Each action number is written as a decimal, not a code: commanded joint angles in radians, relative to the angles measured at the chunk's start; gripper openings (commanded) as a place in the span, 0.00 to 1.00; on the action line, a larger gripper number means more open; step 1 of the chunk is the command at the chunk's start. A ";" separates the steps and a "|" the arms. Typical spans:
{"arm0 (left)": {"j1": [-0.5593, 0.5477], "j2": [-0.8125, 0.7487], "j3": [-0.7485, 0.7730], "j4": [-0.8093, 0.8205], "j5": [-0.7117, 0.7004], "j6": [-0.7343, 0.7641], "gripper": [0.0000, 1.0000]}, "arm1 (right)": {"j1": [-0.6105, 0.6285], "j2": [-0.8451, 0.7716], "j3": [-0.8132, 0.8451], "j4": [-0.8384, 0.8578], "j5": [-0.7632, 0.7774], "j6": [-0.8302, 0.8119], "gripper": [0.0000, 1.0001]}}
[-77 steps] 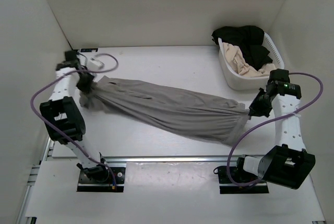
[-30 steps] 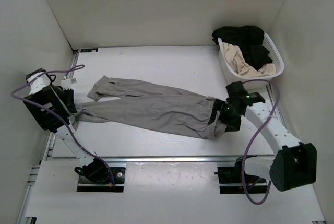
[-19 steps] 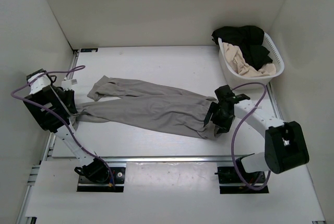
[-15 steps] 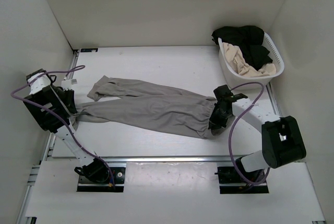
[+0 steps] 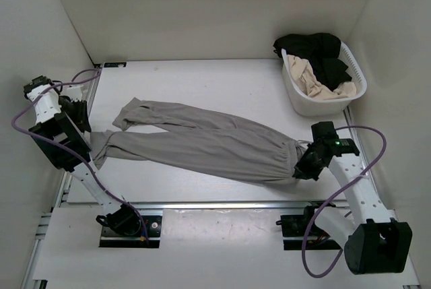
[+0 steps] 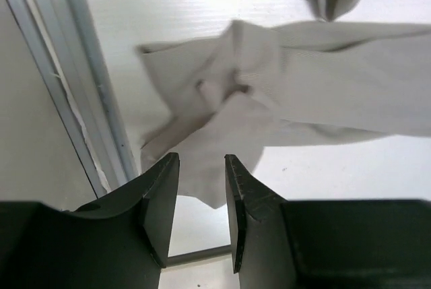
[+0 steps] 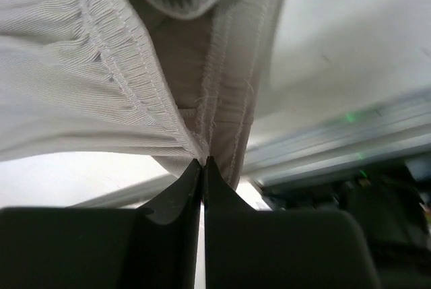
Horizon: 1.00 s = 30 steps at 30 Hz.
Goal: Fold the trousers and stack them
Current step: Flatten the trousers out
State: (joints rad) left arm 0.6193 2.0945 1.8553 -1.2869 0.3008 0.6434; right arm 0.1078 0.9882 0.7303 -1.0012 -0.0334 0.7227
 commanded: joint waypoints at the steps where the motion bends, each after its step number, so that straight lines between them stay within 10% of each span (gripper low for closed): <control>1: -0.015 -0.016 0.042 0.021 -0.051 -0.042 0.45 | -0.078 0.009 0.058 -0.193 0.036 -0.091 0.00; 9: -0.024 -0.197 -0.351 0.098 -0.217 0.165 0.78 | -0.250 0.053 0.167 -0.214 -0.016 -0.240 0.00; 14: -0.024 -0.194 -0.554 0.302 -0.385 0.180 0.78 | -0.261 0.092 0.199 -0.214 -0.016 -0.279 0.00; 30: 0.100 -0.301 -0.507 0.276 -0.200 0.142 0.80 | -0.279 0.092 0.228 -0.223 0.017 -0.298 0.00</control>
State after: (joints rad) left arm 0.6647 1.9087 1.3071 -1.0195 0.0162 0.7872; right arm -0.1570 1.0863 0.9333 -1.2045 -0.0334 0.4458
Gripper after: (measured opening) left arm 0.796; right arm 0.008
